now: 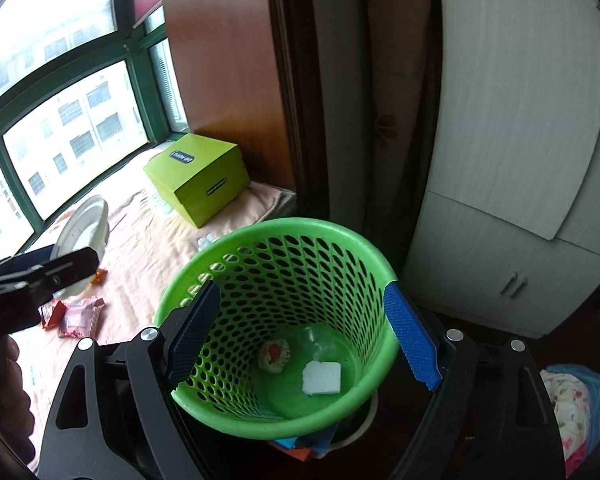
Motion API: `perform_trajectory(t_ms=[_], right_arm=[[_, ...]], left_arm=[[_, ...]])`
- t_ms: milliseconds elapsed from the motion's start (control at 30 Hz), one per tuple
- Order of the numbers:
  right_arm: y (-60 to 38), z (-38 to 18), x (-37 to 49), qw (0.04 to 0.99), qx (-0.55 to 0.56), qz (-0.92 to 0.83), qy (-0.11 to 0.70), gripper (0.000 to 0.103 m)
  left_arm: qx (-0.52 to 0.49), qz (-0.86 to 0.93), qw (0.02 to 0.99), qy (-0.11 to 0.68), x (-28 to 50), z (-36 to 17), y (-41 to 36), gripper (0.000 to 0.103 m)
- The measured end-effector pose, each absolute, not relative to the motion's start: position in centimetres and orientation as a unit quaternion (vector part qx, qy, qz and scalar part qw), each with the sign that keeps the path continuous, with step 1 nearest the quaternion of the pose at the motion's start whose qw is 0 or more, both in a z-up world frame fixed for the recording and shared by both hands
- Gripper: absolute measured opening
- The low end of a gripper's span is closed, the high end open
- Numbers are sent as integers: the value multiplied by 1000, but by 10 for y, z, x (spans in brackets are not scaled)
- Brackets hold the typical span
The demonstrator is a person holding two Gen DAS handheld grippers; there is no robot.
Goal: Collect trash
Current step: 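Lower the white lid into the green wastebasket with the left tool and release, then move both open tools back over the table toward the clear plastic containers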
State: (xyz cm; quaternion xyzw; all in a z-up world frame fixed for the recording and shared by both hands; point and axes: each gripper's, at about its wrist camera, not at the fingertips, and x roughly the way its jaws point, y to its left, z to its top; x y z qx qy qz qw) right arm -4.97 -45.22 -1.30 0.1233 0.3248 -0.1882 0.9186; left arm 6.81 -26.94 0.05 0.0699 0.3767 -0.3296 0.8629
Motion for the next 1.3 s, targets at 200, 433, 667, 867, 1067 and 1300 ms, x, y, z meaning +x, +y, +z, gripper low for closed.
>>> perform_trajectory(t_ms=[200,433,667,867,1067,1300], right_arm=[[-462,-14,-56,916,136,-198,322,83],[-469,-14,-61,915,143,-204,318,83],[-466,-13,-59,917,142,-196,316,83],[-462,-11,-57,920,137,-188,315,83],[-456,-10,-53,922,135,-180,316,83],[-442,-9,-42,925,126,-160,321,83]], left_arm=[[82,-347,853,382,62,-5,-291,90],[80,-365,841,391,60,-10,-304,92],[71,-373,838,393,59,-12,-302,93],[65,-368,843,386,59,-6,-295,93],[59,-356,850,384,61,-3,-280,93],[44,-320,864,387,71,-3,-246,93]])
